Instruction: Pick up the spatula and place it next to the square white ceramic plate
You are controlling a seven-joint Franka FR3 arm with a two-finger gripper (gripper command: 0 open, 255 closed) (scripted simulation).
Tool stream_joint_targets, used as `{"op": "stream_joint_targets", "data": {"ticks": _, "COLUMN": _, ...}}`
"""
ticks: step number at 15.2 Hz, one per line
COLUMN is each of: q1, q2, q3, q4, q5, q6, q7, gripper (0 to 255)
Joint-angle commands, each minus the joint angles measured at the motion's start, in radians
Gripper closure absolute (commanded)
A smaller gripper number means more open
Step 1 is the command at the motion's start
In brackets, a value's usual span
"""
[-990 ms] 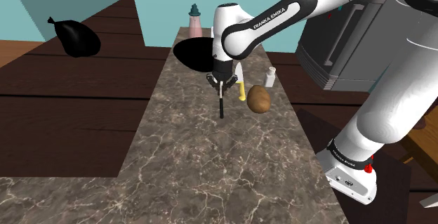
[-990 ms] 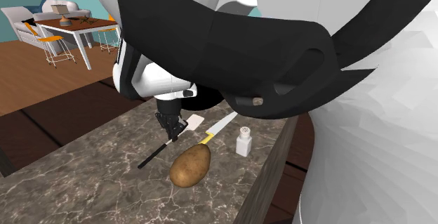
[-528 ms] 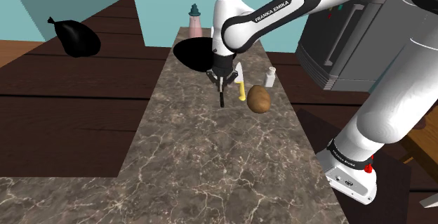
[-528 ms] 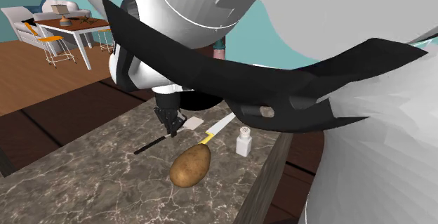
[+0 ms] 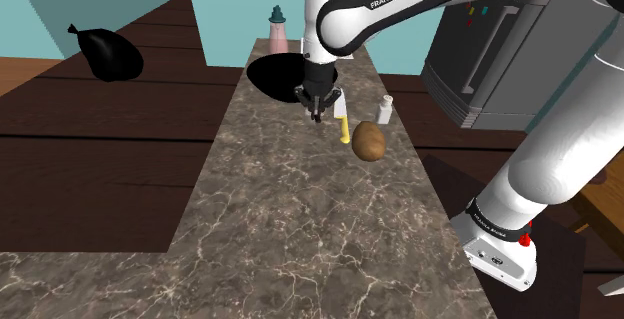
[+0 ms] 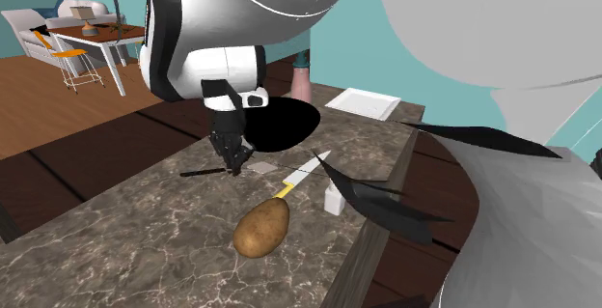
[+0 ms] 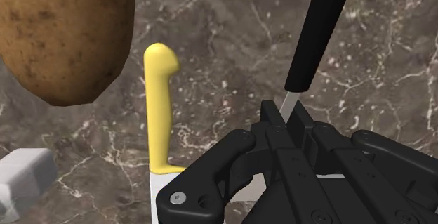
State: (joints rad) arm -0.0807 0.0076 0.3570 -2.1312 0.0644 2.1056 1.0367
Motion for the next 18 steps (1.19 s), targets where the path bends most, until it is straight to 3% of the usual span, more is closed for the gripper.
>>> {"op": "stream_joint_targets", "data": {"ticks": 1, "q1": -0.002, "q2": -0.012, "q3": -0.001, "q4": 0.014, "q5": 0.004, "q6": -0.027, "q7": -0.004, "gripper": 255}}
{"op": "stream_joint_targets", "data": {"ticks": 5, "q1": -0.002, "q2": -0.029, "q3": -0.003, "q4": 0.039, "q5": 0.009, "q6": -0.067, "q7": -0.006, "gripper": 255}}
{"op": "stream_joint_targets", "data": {"ticks": 18, "q1": -0.152, "q2": 0.073, "q3": -0.150, "q4": 0.166, "q5": -0.032, "q6": -0.110, "q7": -0.283, "gripper": 255}}
